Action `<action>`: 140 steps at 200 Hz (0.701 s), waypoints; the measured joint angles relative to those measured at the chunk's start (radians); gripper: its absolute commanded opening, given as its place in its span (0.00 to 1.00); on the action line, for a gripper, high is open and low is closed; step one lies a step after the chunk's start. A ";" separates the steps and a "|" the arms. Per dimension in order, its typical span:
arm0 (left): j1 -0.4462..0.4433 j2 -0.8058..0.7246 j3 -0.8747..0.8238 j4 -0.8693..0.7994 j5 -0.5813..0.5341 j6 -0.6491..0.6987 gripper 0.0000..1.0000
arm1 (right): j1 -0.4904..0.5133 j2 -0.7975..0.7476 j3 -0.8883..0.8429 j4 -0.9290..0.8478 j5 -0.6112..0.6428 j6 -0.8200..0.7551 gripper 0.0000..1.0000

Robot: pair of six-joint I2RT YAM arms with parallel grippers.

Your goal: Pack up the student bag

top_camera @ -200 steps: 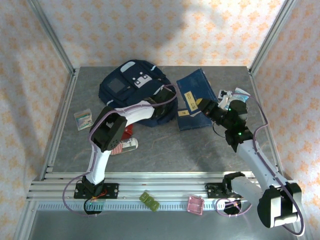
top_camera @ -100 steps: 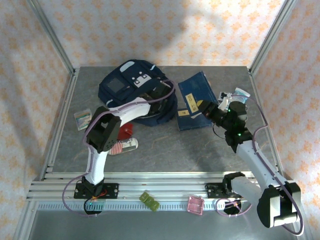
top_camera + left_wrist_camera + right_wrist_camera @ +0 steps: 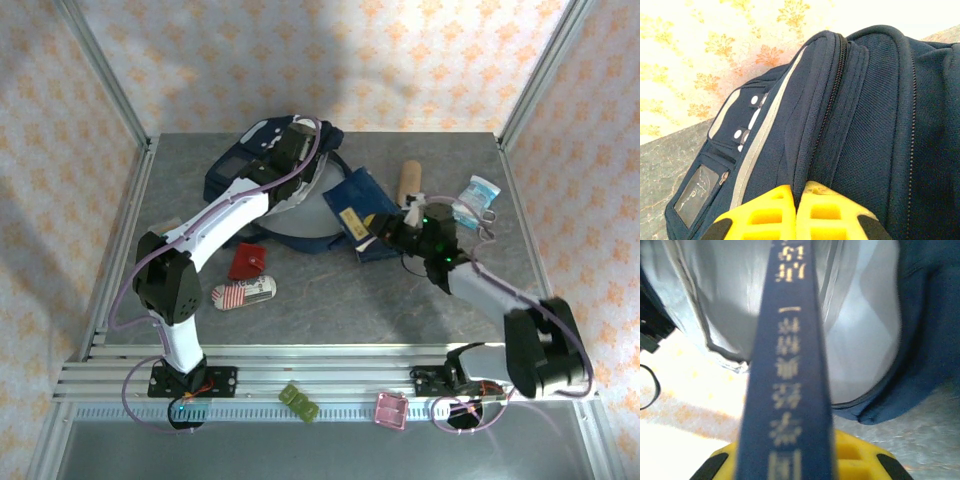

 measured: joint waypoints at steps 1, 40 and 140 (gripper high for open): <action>0.000 0.000 0.000 -0.001 0.000 0.000 0.00 | 0.002 0.005 0.002 0.003 0.000 0.001 0.00; 0.000 -0.006 0.010 -0.015 0.000 0.020 0.00 | 0.088 0.304 0.222 0.095 -0.071 0.061 0.00; 0.000 -0.076 0.010 -0.039 -0.013 0.047 0.00 | 0.214 1.123 1.205 0.007 -0.130 0.258 0.08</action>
